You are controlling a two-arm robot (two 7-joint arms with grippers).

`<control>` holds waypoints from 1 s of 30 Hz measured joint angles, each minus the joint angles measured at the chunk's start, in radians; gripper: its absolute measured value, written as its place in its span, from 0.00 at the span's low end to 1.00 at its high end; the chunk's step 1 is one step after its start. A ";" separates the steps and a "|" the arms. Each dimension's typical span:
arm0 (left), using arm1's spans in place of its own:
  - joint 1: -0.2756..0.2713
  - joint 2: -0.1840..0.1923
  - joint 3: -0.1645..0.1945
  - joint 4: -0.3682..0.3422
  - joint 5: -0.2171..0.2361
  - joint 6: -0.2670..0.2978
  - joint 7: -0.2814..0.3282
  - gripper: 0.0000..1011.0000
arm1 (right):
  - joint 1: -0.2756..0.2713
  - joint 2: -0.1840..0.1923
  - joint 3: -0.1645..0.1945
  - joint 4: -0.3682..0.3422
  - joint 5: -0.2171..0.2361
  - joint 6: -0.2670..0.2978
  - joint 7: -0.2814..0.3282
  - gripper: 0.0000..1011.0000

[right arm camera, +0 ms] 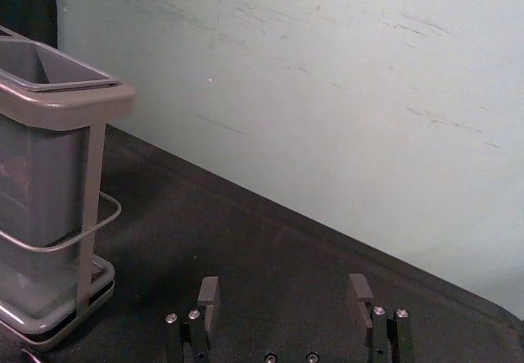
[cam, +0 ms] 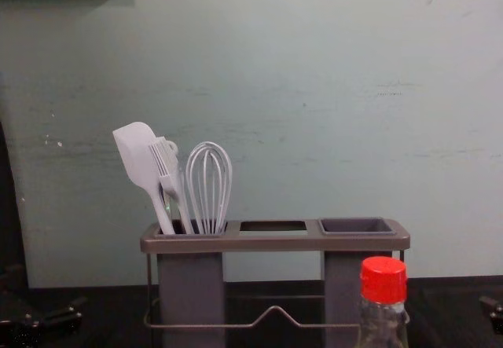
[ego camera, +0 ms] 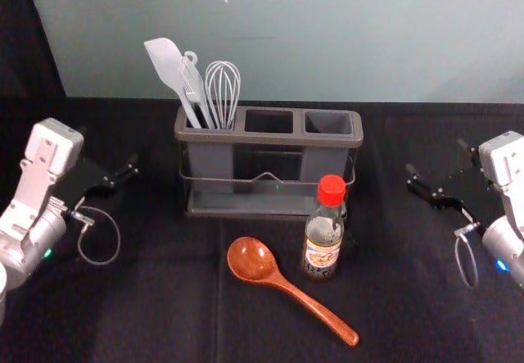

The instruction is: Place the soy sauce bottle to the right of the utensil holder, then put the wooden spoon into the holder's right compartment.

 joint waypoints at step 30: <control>0.000 0.000 0.000 0.000 0.000 0.000 0.000 0.99 | 0.000 0.000 0.000 0.000 0.000 0.000 0.000 0.99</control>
